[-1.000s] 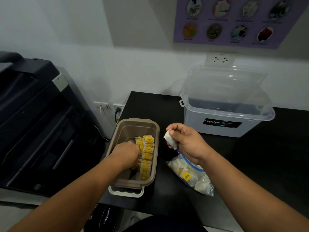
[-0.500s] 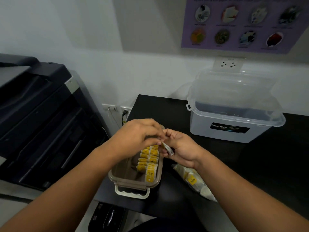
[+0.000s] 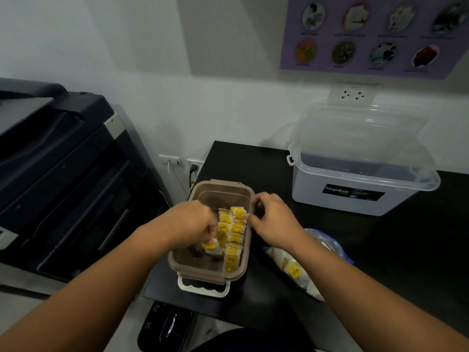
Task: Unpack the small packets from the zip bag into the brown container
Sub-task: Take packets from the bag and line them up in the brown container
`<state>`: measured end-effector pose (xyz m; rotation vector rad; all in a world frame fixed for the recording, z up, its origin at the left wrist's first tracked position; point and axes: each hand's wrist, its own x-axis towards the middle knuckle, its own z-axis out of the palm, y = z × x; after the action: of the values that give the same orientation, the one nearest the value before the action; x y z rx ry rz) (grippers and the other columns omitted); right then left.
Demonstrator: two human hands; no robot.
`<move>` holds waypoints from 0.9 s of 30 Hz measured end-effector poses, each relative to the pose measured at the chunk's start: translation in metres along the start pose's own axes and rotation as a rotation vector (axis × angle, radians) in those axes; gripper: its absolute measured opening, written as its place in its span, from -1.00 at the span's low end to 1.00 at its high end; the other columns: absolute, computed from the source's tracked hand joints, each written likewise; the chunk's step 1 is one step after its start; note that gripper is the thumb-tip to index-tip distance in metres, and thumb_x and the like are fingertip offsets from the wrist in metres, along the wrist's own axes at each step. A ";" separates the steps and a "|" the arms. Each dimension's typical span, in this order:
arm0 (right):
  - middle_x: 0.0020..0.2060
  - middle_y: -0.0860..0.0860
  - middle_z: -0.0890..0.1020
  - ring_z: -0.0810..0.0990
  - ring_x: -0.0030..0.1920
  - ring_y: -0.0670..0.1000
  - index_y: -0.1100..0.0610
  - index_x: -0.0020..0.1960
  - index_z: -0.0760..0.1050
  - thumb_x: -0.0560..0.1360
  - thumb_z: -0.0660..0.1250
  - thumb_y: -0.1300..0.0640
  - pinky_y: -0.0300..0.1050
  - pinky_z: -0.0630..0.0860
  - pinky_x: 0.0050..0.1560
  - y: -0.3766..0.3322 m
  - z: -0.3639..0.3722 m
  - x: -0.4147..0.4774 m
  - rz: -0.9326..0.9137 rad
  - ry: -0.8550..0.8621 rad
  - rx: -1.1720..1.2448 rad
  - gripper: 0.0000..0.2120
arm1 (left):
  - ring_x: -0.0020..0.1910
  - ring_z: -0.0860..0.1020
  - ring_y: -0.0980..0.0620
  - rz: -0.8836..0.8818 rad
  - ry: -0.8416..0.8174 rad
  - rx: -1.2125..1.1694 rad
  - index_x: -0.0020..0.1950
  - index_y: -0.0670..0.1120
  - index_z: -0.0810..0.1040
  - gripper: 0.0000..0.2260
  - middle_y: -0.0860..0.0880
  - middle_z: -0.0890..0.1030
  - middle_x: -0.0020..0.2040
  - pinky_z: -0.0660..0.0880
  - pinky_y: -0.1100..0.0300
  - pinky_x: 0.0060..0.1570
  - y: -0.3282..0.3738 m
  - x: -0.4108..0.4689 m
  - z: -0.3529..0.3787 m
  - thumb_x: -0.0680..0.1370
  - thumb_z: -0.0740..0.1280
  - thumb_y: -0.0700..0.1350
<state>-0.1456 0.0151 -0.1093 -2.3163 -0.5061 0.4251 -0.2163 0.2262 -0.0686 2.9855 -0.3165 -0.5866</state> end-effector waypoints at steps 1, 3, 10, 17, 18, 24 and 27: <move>0.24 -0.03 0.46 0.54 0.18 -0.03 -0.01 0.40 0.39 0.55 0.44 -0.06 -0.18 0.45 0.09 0.000 0.002 -0.001 0.051 -0.042 0.005 -0.52 | -0.09 0.62 0.16 -0.015 -0.048 0.003 -0.04 0.05 0.72 -0.92 0.12 0.70 -0.09 0.52 0.22 -0.06 0.000 0.004 0.008 0.50 0.46 -0.03; 0.29 0.02 0.48 0.54 0.26 0.04 0.03 0.51 0.27 0.55 0.44 -0.05 -0.12 0.48 0.16 0.002 0.008 -0.003 0.139 -0.102 0.062 -0.38 | -0.08 0.63 0.09 -0.049 -0.111 0.013 -0.05 0.04 0.72 -0.92 0.10 0.69 -0.10 0.55 0.16 -0.05 0.002 0.012 0.022 0.47 0.48 -0.06; -0.14 0.05 0.70 0.68 -0.22 -0.03 0.14 0.32 0.46 0.63 0.36 0.15 -0.14 0.63 -0.19 0.003 0.019 -0.007 0.320 -0.173 0.515 -0.72 | -0.10 0.63 -0.13 -0.120 -0.141 0.110 -0.16 -0.03 0.66 -0.93 -0.05 0.64 -0.14 0.54 0.09 -0.15 0.012 0.033 0.057 0.46 0.38 -0.12; -0.11 0.15 0.73 0.69 -0.16 0.10 0.16 0.11 0.50 0.62 0.36 0.22 -0.05 0.64 -0.16 0.006 0.027 -0.005 0.392 -0.143 0.651 -0.91 | -0.01 0.63 -0.12 -0.141 -0.105 0.153 -0.05 0.01 0.67 -0.86 -0.05 0.66 0.01 0.54 0.08 -0.08 0.015 0.038 0.063 0.52 0.30 -0.09; -0.12 0.13 0.72 0.69 -0.17 0.08 0.16 0.11 0.49 0.62 0.36 0.22 -0.06 0.64 -0.17 0.007 0.027 -0.004 0.395 -0.147 0.658 -0.91 | -0.01 0.63 -0.11 -0.146 -0.104 0.154 -0.05 0.01 0.67 -0.86 -0.05 0.66 0.01 0.54 0.08 -0.08 0.015 0.038 0.064 0.52 0.31 -0.08; -0.09 0.14 0.73 0.71 -0.15 0.09 0.14 0.11 0.48 0.62 0.36 0.21 -0.02 0.67 -0.10 0.009 0.028 -0.004 0.402 -0.152 0.651 -0.91 | -0.02 0.63 -0.09 -0.158 -0.087 0.156 -0.07 0.05 0.67 -0.89 -0.02 0.66 -0.01 0.48 0.13 -0.15 0.018 0.037 0.062 0.52 0.33 -0.05; -0.08 0.13 0.73 0.73 -0.15 0.06 0.11 0.14 0.47 0.62 0.37 0.16 -0.03 0.68 -0.10 0.008 0.025 -0.006 0.401 -0.180 0.630 -0.87 | 0.00 0.63 -0.08 -0.161 -0.099 0.139 -0.03 0.06 0.66 -0.90 -0.02 0.66 0.00 0.52 0.11 -0.11 0.019 0.038 0.062 0.51 0.37 -0.02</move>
<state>-0.1597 0.0215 -0.1309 -1.7597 0.0310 0.8537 -0.2092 0.1970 -0.1371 3.1428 -0.1287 -0.7593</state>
